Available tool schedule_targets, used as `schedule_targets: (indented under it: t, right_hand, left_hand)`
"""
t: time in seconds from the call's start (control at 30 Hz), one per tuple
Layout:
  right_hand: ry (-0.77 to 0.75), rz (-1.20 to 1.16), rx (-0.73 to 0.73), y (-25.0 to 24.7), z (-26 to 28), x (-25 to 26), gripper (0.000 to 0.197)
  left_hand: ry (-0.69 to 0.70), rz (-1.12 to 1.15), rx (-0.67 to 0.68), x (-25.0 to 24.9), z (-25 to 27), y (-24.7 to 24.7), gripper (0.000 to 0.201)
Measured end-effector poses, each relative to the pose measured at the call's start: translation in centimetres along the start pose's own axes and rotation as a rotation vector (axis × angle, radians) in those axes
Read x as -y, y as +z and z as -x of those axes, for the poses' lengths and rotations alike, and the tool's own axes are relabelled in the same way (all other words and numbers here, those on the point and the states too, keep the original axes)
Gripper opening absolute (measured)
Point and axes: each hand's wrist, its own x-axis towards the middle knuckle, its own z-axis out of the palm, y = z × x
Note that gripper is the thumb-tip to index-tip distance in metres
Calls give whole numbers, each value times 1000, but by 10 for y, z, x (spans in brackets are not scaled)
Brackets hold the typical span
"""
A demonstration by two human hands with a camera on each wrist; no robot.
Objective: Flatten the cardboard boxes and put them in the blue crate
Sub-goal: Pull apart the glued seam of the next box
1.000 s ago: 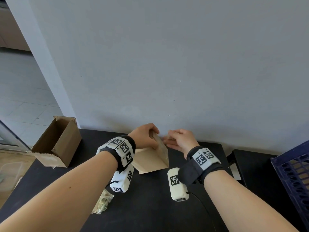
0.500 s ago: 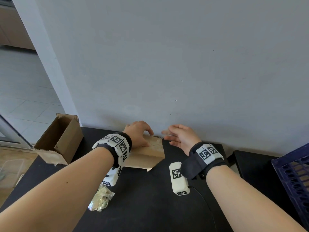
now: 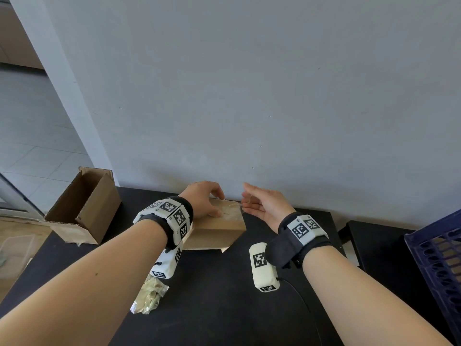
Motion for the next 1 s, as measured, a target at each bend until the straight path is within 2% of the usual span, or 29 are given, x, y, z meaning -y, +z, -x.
schedule_targets:
  t: [0.1,0.3,0.47,0.57,0.67,0.87,1.0]
  right_hand:
    - [-8,48,4,6,-3,-1,19]
    - [-137,712,52,14,-2,-11,25]
    - [-227,879,80,26,0,-14,38]
    - [-274,1039,85,30,-4,-15,26]
    - [-265,1052,93,31,-7,-15,16]
    - [-199,994,-28,11,-12,-11,23]
    - [-104,902,-35,-8,-10,-8,20]
  left_hand:
    - [-2,33,-3,1,0,0,34]
    - [-7,72,-3,6,1,0,36]
    - [-10,74,-13,10,0,0,35]
    - [-13,93,-14,14,0,-2,36]
    - [-17,82,-4,18,0,-3,37]
    - [-67,8,34,26,-5,-9,39]
    - [-85,-93,48,26,-3,-7,43]
